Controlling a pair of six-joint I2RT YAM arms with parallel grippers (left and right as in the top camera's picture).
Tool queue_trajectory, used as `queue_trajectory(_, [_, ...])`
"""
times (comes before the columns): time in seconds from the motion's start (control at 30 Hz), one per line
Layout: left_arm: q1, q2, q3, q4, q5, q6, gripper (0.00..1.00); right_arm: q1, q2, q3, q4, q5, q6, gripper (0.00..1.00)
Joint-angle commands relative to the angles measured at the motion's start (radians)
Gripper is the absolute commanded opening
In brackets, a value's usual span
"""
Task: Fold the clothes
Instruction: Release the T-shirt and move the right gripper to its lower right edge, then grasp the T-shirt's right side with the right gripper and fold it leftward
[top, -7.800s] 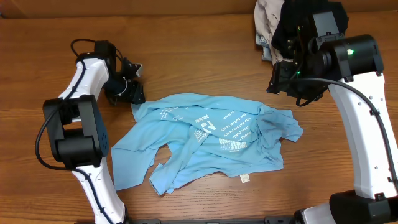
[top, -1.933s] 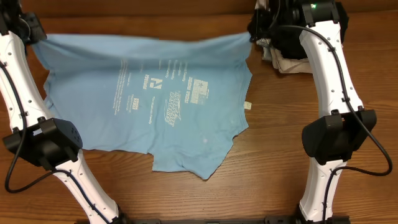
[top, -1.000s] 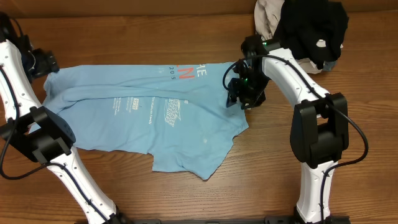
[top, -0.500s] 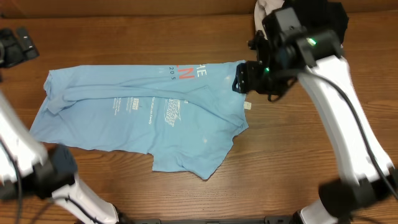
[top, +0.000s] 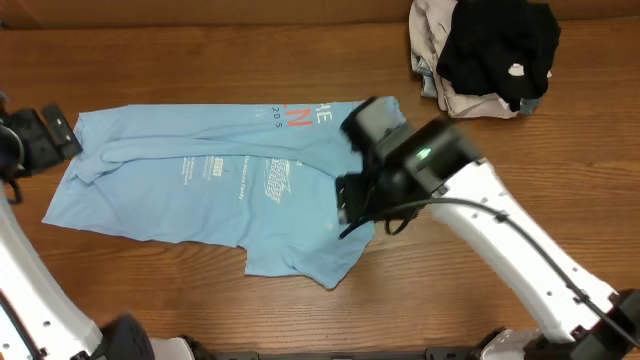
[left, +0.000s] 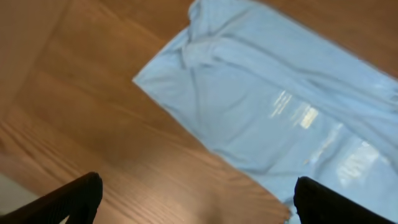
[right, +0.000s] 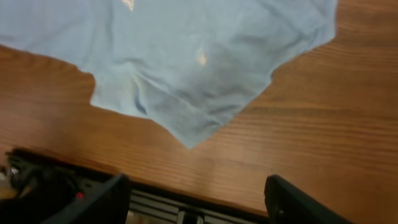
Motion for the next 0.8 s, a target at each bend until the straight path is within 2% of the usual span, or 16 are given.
queue_trajectory(0.0, [0.024, -0.123, -0.29, 0.164, -0.095, 0.021, 1.0, 0.04, -0.036, -0.146, 0.069, -0.047, 0.05, 0.73])
queue_trajectory(0.07, [0.027, -0.124, -0.41, 0.251, -0.095, 0.063, 1.0, 0.041, -0.036, -0.209, 0.108, -0.072, 0.05, 0.73])
queue_trajectory(0.1, [0.029, -0.108, -0.527, 0.351, -0.101, 0.082, 1.0, 0.041, -0.036, -0.264, 0.148, -0.085, 0.05, 0.74])
queue_trajectory(0.23, [0.058, -0.037, -0.707, 0.544, -0.103, 0.092, 1.0, 0.041, -0.036, -0.338, 0.214, -0.115, 0.05, 0.78])
queue_trajectory(0.33, [0.09, 0.043, -0.742, 0.594, -0.097, 0.071, 1.0, 0.04, -0.035, -0.378, 0.286, -0.12, 0.069, 0.82])
queue_trajectory(0.47, [0.098, 0.132, -0.742, 0.603, -0.098, 0.055, 1.0, 0.034, -0.035, -0.473, 0.437, -0.13, 0.127, 0.82])
queue_trajectory(0.77, [0.098, 0.218, -0.742, 0.74, -0.128, 0.055, 1.0, 0.01, -0.028, -0.68, 0.633, -0.333, 0.218, 0.71])
